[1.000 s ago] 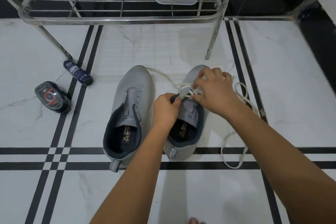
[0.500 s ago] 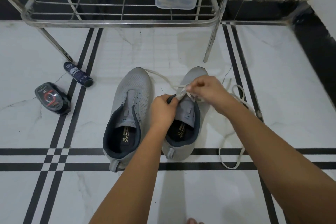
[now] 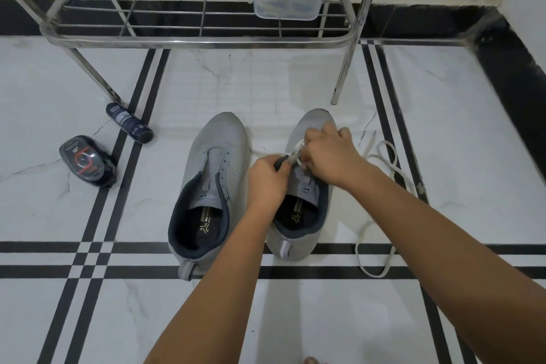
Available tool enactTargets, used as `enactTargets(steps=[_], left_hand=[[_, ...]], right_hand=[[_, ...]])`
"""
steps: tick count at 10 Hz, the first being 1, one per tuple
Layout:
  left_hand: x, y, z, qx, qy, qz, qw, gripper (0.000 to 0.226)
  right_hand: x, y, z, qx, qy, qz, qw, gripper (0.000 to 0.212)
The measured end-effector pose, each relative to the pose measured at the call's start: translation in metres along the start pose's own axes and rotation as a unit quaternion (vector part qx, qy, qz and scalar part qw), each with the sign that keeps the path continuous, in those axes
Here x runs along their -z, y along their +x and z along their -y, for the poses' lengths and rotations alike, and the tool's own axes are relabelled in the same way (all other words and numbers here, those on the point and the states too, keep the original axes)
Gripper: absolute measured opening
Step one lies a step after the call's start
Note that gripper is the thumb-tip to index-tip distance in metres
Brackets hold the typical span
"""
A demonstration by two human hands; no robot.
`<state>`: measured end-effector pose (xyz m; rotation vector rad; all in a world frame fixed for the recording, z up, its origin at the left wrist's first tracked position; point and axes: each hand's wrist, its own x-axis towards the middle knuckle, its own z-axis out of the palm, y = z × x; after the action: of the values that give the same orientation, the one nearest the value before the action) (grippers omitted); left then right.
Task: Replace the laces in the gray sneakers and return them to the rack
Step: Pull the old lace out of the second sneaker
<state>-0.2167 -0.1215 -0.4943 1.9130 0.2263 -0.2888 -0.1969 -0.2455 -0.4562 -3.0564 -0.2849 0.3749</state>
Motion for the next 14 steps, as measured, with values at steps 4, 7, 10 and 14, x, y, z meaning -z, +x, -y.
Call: enactTargets(steps=[4,7,10,14], left_hand=[[0.000,0.003,0.002,0.001,0.010,-0.004,1.000,0.021],[-0.001,0.001,0.001,0.008,0.030,-0.006,0.999,0.022],[0.012,-0.011,0.012,0.014,0.072,-0.007,0.997,0.037],[-0.007,0.023,-0.027,-0.160,0.351,0.037,0.922,0.016]], right_hand=[[-0.007,-0.001,-0.012,-0.036,0.117,0.070,0.990,0.018],[0.019,-0.017,-0.049,-0.290,0.323,-0.058,0.899,0.033],[-0.028,-0.033,-0.003,-0.284,0.342,-0.072,0.893,0.023],[-0.025,-0.040,-0.013,-0.295,0.429,-0.059,0.852,0.023]])
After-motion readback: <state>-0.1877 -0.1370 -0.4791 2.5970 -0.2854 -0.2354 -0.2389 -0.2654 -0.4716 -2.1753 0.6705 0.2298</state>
